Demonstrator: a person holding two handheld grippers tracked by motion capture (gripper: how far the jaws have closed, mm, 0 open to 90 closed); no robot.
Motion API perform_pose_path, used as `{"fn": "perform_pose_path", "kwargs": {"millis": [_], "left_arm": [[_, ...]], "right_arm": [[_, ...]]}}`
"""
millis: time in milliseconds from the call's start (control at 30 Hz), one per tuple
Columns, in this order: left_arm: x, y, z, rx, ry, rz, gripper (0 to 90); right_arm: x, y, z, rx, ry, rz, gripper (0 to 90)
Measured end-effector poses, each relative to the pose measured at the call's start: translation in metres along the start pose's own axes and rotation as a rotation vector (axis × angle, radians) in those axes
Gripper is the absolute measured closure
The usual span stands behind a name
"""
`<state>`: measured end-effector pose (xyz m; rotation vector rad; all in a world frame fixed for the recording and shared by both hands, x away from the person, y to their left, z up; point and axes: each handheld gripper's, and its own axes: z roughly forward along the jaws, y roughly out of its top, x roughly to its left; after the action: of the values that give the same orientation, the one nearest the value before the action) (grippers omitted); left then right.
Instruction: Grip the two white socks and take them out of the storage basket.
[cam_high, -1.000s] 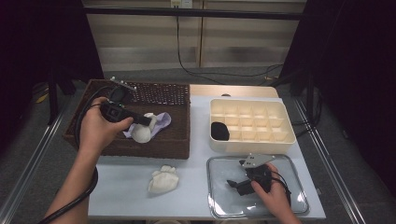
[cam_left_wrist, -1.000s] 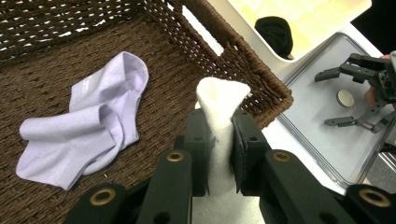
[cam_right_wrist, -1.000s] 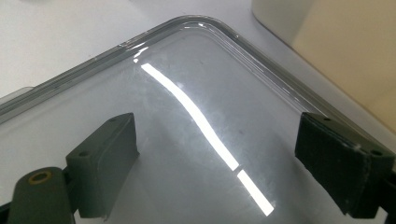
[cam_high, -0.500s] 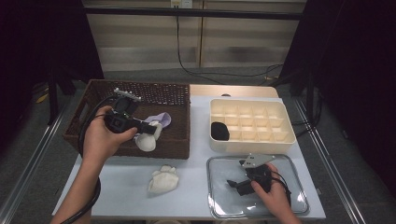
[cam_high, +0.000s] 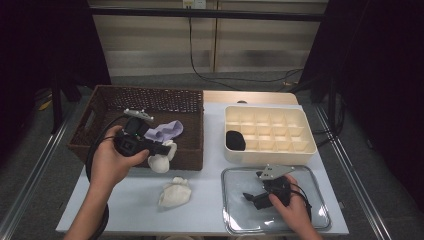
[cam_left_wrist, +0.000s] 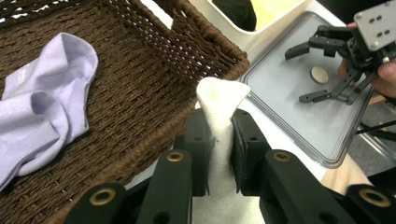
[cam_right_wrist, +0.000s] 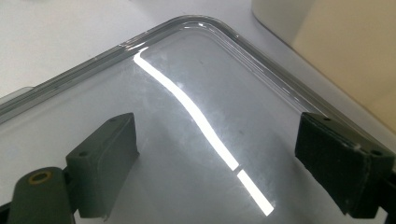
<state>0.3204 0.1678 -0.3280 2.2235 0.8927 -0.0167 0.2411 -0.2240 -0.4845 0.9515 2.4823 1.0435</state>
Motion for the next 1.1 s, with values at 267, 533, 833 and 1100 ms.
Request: {"fn": "perform_pose_path", "kwargs": {"millis": [267,533,833,1100], "left_arm": [[-0.012,-0.008,0.018,-0.003,-0.028,0.026,78.3],[-0.019,-0.021,0.037,0.013,-0.034,0.038,77.9],[-0.026,-0.031,0.062,0.028,-0.039,0.046,76.8],[-0.026,-0.044,0.081,0.017,-0.013,0.066,71.6]], "right_arm": [[0.0,0.0,0.0,-0.001,0.0,-0.002,12.4],[0.0,0.0,0.0,-0.001,0.0,-0.001,12.4],[0.0,0.0,0.0,-0.002,-0.004,-0.003,12.4],[0.0,0.0,0.0,-0.001,-0.005,-0.001,12.4]]}}
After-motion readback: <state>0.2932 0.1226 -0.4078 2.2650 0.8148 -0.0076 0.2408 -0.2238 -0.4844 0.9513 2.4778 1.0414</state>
